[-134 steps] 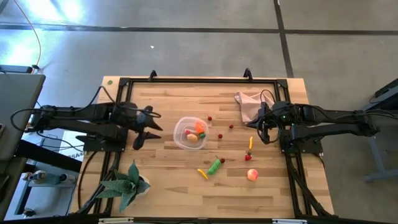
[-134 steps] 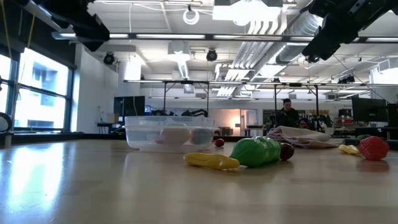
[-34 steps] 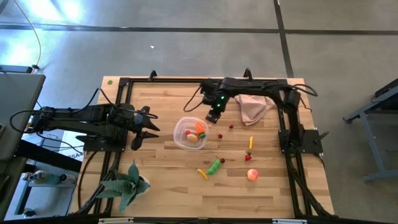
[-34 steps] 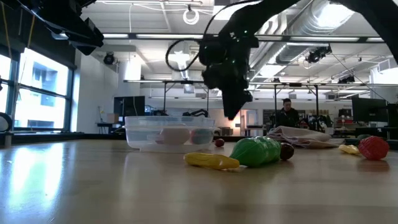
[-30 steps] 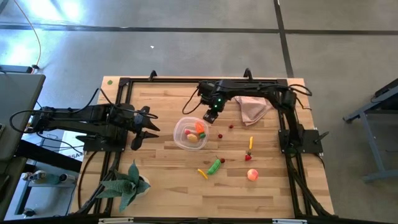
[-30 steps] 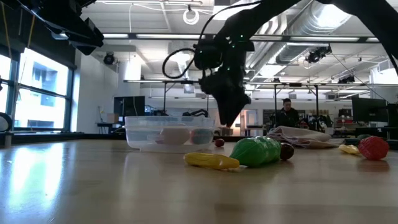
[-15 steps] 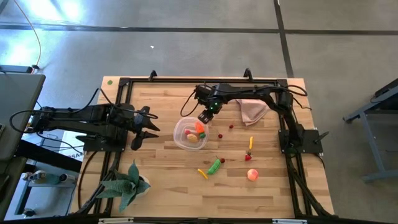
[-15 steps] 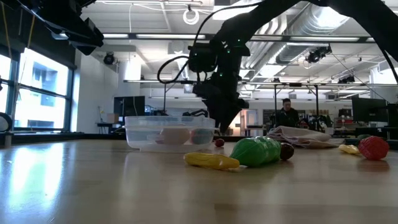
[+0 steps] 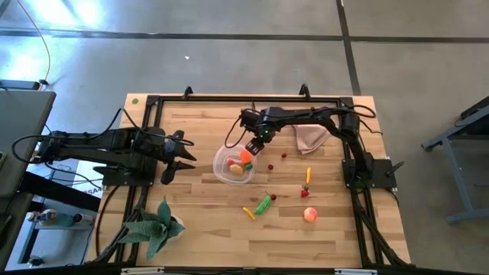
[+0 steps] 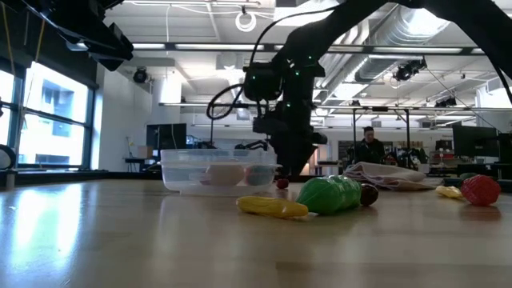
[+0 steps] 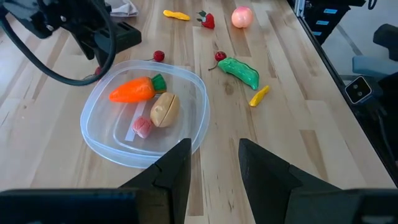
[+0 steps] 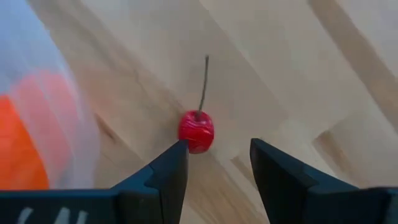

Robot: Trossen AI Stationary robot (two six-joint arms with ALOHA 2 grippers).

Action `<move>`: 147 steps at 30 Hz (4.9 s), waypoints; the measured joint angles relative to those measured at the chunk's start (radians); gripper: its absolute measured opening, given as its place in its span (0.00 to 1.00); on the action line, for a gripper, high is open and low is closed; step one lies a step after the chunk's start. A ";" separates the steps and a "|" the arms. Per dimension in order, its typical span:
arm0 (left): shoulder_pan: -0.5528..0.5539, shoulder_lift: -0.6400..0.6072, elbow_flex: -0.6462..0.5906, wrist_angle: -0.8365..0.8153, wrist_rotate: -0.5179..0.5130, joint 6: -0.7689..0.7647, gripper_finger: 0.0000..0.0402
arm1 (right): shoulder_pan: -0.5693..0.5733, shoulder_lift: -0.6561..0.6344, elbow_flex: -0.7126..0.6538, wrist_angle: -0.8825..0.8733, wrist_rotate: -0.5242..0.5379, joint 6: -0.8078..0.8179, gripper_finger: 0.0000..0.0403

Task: Pick and placing Produce into tupperware
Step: Put the cherry into the transparent bin

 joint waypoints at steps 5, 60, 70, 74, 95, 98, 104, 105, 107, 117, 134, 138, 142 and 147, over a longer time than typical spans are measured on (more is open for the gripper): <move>0.000 0.000 0.000 0.000 0.000 0.000 0.30 | 0.008 0.000 -0.015 0.040 -0.018 -0.003 0.41; 0.000 0.000 0.000 0.000 0.000 0.000 0.30 | -0.020 0.049 -0.014 0.116 -0.022 -0.117 0.41; 0.000 0.000 0.000 0.000 0.000 0.000 0.30 | -0.020 0.050 -0.015 0.120 -0.023 -0.151 0.41; 0.000 0.000 0.000 0.000 0.000 0.000 0.30 | -0.020 0.050 -0.016 0.121 -0.024 -0.162 0.41; 0.000 0.000 0.000 0.000 0.000 0.000 0.30 | -0.021 0.052 -0.016 0.134 -0.022 -0.193 0.28; 0.000 0.000 0.000 0.000 0.000 0.000 0.30 | -0.021 0.052 -0.016 0.137 -0.022 -0.198 0.26; 0.000 0.000 0.000 0.000 0.000 0.000 0.30 | -0.019 0.053 -0.016 0.141 -0.004 -0.210 0.20; 0.000 0.000 0.000 0.000 0.000 0.000 0.30 | -0.019 0.053 -0.016 0.141 -0.004 -0.210 0.19; 0.000 0.000 0.000 0.000 0.000 0.000 0.30 | -0.019 0.053 -0.016 0.142 -0.003 -0.210 0.18; 0.000 0.000 0.000 0.000 0.000 0.000 0.30 | -0.019 0.058 0.032 0.075 0.032 -0.222 0.18; 0.000 0.000 0.000 0.000 0.000 0.000 0.30 | 0.024 0.051 0.407 -0.310 0.189 -0.311 0.18; 0.000 0.000 0.000 0.000 0.000 0.000 0.30 | 0.081 0.051 0.462 -0.314 0.133 -0.352 0.18; 0.000 0.000 0.000 0.000 0.000 0.000 0.30 | 0.141 0.050 0.472 -0.242 0.047 -0.394 0.18; 0.000 0.000 0.000 0.000 0.000 0.000 0.30 | 0.204 0.050 0.472 -0.121 -0.082 -0.444 0.18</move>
